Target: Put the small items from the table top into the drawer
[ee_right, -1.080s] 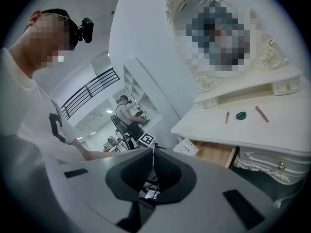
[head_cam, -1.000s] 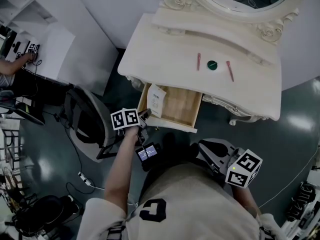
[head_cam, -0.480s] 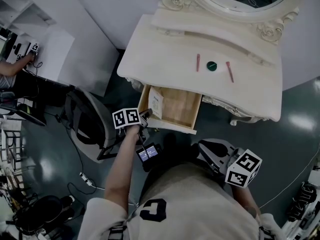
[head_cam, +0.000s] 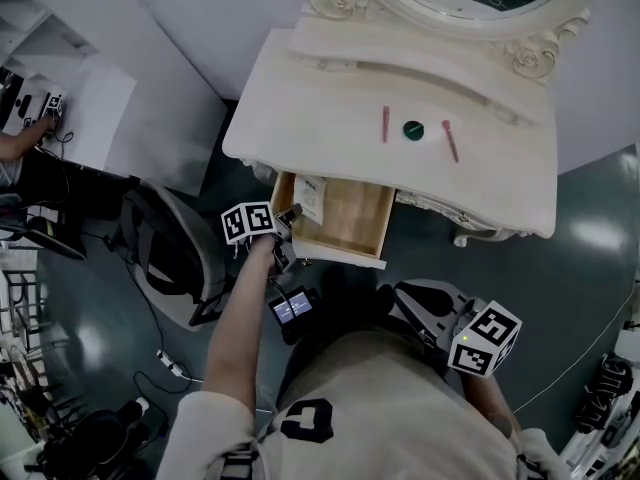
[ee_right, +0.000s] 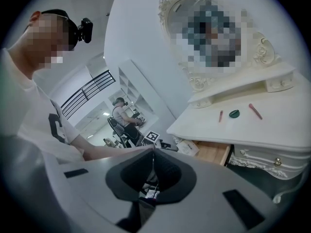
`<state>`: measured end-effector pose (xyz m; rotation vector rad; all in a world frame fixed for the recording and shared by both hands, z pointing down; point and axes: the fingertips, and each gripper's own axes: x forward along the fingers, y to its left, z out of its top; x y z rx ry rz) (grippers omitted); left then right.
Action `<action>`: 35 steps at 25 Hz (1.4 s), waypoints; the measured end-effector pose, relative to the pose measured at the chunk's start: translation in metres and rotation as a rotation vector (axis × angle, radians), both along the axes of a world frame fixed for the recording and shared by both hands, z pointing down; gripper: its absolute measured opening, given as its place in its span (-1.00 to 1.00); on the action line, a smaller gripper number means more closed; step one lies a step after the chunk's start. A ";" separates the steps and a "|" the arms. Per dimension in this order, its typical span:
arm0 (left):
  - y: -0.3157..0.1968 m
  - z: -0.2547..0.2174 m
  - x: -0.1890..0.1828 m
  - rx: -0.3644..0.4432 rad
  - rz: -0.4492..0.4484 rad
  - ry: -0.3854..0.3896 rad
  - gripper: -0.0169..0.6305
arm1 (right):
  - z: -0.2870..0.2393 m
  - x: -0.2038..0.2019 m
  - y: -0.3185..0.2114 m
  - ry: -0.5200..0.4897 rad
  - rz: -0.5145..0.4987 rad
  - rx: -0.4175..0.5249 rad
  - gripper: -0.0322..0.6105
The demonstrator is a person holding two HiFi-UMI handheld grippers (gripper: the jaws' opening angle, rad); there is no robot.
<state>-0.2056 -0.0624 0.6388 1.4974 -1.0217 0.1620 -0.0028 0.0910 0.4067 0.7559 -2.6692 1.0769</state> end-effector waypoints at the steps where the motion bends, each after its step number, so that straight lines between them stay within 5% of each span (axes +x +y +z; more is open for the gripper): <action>1: -0.002 0.002 0.000 -0.001 -0.003 0.006 -0.75 | 0.000 0.000 0.000 0.002 0.002 -0.002 -0.81; 11: -0.017 0.014 -0.001 -0.029 -0.032 0.054 -0.75 | 0.003 -0.005 0.002 0.036 0.018 -0.011 -0.81; 25: -0.033 0.025 -0.011 -0.081 -0.020 -0.045 -0.69 | 0.004 -0.002 0.002 0.027 0.045 -0.022 -0.81; 35: -0.035 0.028 -0.012 -0.091 -0.002 -0.129 -0.30 | 0.002 0.002 0.001 0.019 0.056 -0.020 -0.81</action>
